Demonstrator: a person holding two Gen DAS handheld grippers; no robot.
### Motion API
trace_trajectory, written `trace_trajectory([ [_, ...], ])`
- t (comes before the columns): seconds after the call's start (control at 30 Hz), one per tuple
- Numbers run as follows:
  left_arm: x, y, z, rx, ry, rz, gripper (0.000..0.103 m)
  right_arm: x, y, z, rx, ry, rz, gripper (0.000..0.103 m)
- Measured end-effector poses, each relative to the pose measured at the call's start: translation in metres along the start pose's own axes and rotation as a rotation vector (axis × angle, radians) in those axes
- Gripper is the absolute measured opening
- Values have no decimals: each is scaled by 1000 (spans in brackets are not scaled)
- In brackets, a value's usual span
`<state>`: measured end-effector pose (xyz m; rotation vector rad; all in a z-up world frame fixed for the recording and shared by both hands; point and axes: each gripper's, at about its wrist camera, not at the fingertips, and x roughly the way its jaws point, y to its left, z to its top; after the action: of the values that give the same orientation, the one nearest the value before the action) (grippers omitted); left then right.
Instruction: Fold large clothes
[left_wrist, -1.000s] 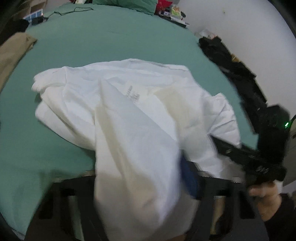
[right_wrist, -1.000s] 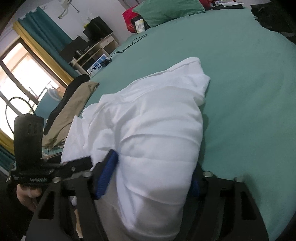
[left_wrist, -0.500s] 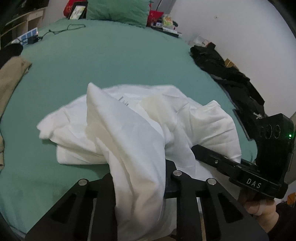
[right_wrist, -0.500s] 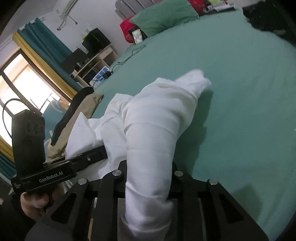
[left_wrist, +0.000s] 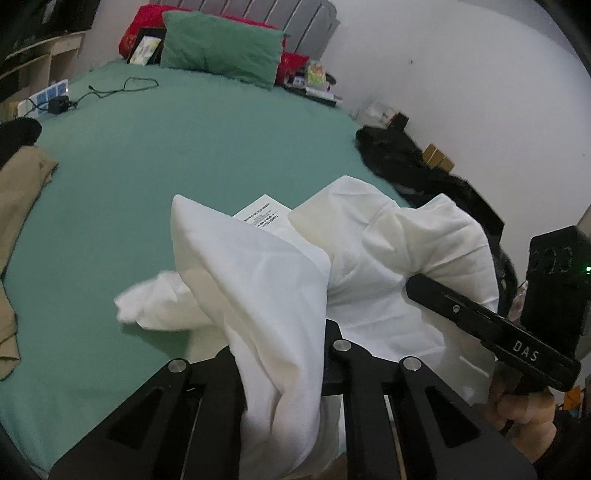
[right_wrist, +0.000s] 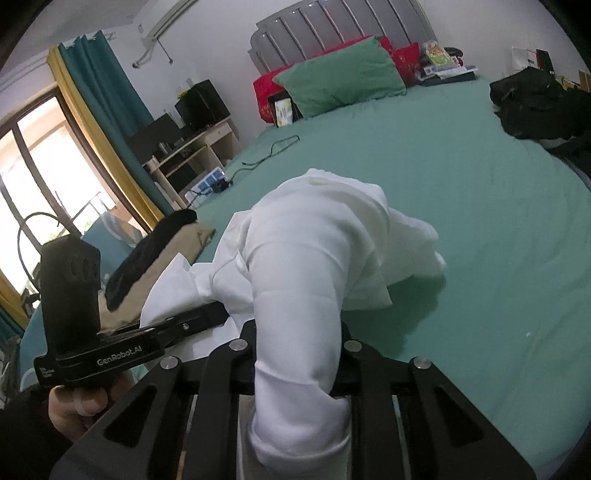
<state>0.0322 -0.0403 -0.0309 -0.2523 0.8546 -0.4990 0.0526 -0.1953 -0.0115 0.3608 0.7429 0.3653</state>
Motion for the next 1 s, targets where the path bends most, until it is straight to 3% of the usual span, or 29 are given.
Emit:
trace_trajectory([
  [0.2, -24, 5, 14, 11, -71, -10, 11, -1, 22, 21, -31, -40, 26, 18],
  [0.4, -41, 32, 18, -47, -124, -4, 11, 19, 48, 33, -86, -43, 50, 18],
  [0.57, -59, 64, 29, -53, -166, 53, 11, 47, 74, 42, -150, -37, 84, 18],
  [0.87, -79, 130, 77, -51, -231, 112, 11, 109, 119, 78, -243, -31, 175, 18],
  [1.0, -85, 156, 107, -57, -257, 126, 11, 136, 124, 96, -209, -52, 227, 18],
])
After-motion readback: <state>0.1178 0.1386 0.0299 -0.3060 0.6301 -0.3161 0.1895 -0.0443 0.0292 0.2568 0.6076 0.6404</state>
